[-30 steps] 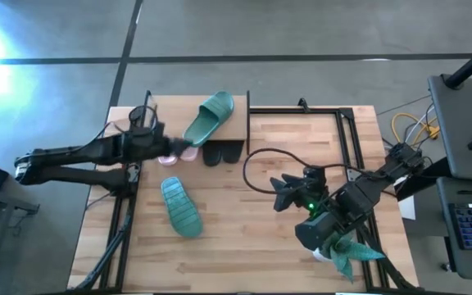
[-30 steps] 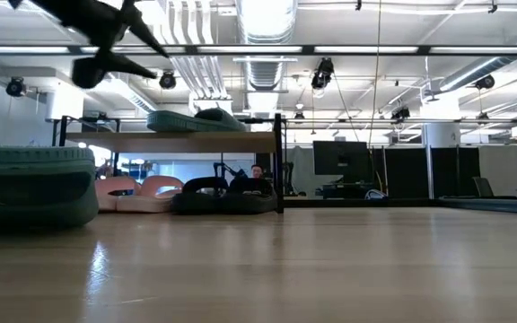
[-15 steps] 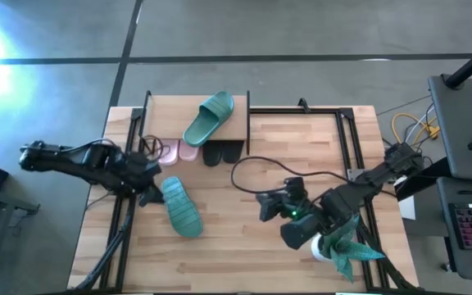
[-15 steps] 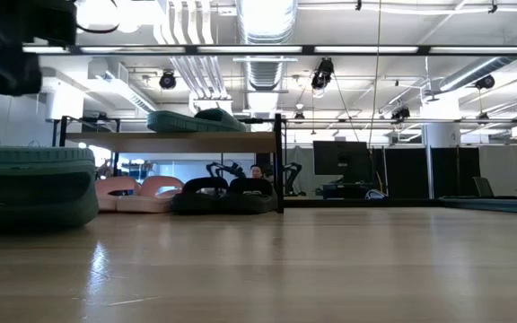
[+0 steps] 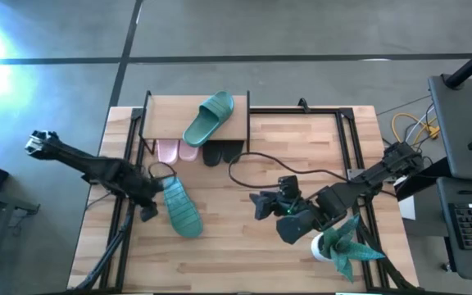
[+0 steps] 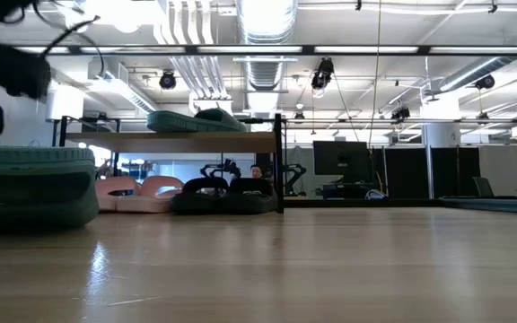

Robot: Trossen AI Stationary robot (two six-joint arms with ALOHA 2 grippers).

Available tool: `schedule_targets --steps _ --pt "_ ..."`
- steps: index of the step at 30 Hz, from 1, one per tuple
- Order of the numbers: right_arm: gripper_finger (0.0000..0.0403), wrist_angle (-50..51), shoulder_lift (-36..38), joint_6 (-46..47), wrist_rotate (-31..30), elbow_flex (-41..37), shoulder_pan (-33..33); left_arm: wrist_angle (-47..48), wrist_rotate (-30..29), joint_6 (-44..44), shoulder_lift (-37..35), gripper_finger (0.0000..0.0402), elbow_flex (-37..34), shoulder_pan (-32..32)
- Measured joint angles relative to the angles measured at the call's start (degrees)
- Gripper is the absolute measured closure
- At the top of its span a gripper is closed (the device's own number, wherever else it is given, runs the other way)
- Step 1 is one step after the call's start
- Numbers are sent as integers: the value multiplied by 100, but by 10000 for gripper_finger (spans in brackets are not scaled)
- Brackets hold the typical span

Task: Pick and place slides into the shelf
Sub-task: Put the green slide on the shelf

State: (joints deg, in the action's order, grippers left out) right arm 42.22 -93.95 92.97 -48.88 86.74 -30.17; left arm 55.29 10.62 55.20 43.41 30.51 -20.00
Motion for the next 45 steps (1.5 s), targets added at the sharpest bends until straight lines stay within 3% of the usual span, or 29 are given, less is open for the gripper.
schedule_targets --steps 6,14,20,25,35,41,45 --pt "179 -85 0 -101 -22 0 0 -1004 -552 12 590 222 -495 -10" --pt "179 -103 0 -153 -41 0 13 -1317 -2442 444 1334 222 -515 -12" --pt "179 -99 0 -155 -46 0 13 -2888 -3545 -62 1445 222 -202 -10" --pt "179 -96 0 -196 -67 0 22 -4492 -3278 -873 1785 222 -149 -14" --pt "179 -92 0 -229 52 0 20 -4621 -1965 -891 2680 222 9 -78" --pt "179 -138 0 -650 1821 -109 112 -4611 -1643 -909 2349 222 26 -223" --pt "179 -459 -2 -669 2290 -515 220 -4257 -1388 -883 1992 222 16 -373"
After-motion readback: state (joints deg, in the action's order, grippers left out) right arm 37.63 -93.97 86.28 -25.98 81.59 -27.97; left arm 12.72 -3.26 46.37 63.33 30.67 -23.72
